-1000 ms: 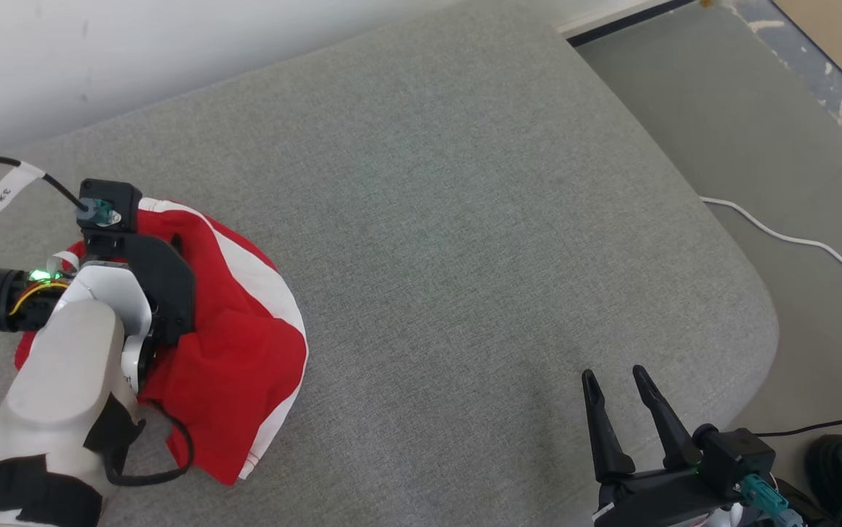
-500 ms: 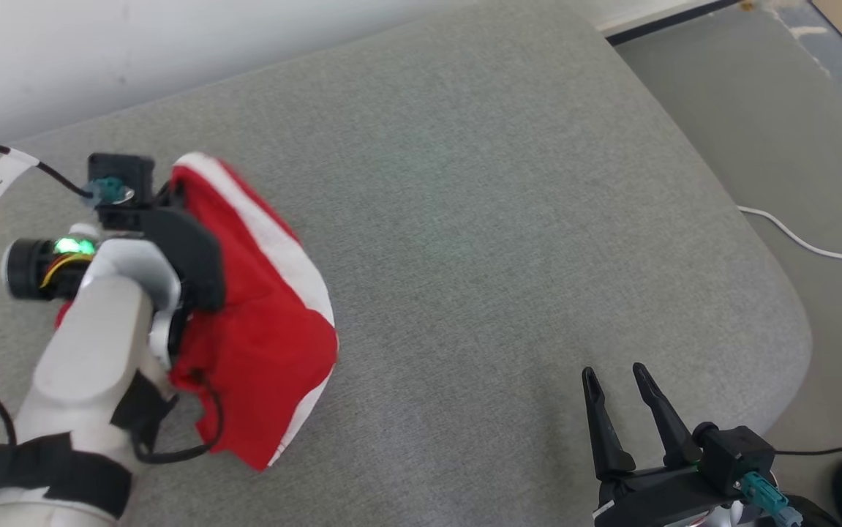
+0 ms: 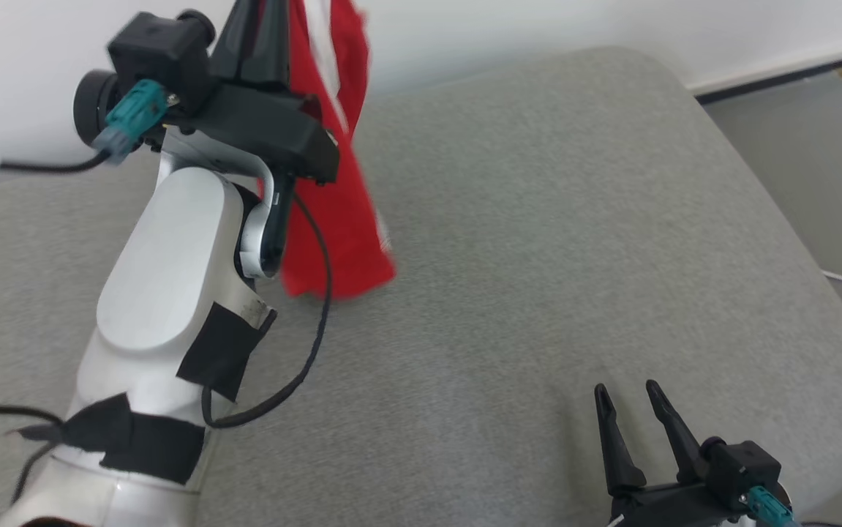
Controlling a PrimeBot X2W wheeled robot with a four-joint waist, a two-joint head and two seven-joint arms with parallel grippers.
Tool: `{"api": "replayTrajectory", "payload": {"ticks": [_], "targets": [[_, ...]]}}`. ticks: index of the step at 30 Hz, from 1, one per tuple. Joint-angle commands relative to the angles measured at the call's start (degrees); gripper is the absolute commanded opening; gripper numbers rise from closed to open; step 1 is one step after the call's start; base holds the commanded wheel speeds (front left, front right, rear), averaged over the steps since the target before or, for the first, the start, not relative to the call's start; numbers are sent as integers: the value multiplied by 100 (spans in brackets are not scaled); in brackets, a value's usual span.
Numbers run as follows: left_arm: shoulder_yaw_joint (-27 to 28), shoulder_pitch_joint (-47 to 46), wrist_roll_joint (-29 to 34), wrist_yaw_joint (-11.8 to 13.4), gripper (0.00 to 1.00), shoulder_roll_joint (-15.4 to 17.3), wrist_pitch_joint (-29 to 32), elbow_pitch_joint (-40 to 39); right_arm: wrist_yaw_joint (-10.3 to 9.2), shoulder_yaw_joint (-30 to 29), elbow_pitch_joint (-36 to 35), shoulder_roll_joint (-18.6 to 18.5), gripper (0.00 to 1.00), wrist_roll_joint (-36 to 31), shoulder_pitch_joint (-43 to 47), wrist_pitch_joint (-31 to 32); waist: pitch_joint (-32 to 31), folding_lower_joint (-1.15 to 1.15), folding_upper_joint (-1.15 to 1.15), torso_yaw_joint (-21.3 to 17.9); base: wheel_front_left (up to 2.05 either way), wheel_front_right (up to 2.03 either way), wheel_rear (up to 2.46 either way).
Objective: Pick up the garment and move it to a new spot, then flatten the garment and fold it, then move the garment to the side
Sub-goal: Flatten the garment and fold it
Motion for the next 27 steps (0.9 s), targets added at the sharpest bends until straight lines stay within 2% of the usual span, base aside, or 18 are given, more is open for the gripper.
{"api": "replayTrajectory", "payload": {"ticks": [1, 4, 8, 12, 18, 24, 25, 26, 27], "targets": [[-21, 179, -183, 33, 0, -47, -68, -291, -10, -44, 27, -7, 100, -48, 90, -4, -272, 1, -1, 431, 0, 0, 0], [-86, 484, -686, 149, 0, -65, -152, -1004, -10, -56, 46, -3, 100, -83, 116, -3, -351, 1, -1, 702, 0, 0, 0], [-307, 1168, -1267, 610, 0, -67, -203, -1750, -10, -80, 36, -8, 100, -101, 134, -4, -418, 1, -1, 1104, 0, 0, 0], [-213, 2184, -1563, 952, 0, -65, -241, -1973, -10, -46, 64, -6, 100, -115, 159, -4, -456, 1, -1, 1509, 0, 0, 0], [153, 3664, -1786, 995, 0, -56, -264, -1744, -10, 6, 55, -5, 100, -138, 145, 9, -521, 1, -1, 1939, 0, 0, 0], [715, 4498, -1663, 921, 0, -63, -264, -1583, -10, -10, 43, -5, 100, -175, 187, 48, -622, 1, -1, 2184, 0, 0, 0], [772, 4590, -1645, 901, 60, -67, -264, -1533, -10, -8, 37, -6, 100, -178, 205, 59, -645, 1, -1, 2209, 0, 0, 0], [807, 4672, -1650, 880, 100, -68, -265, -1454, -10, -1, 29, -7, 100, -177, 214, 76, -662, 1, -1, 2220, 0, 0, 0], [823, 4750, -1669, 871, 100, -68, -265, -1378, -10, 11, 20, -7, 100, -180, 219, 80, -681, 1, -1, 2224, 0, 0, 0]]}}
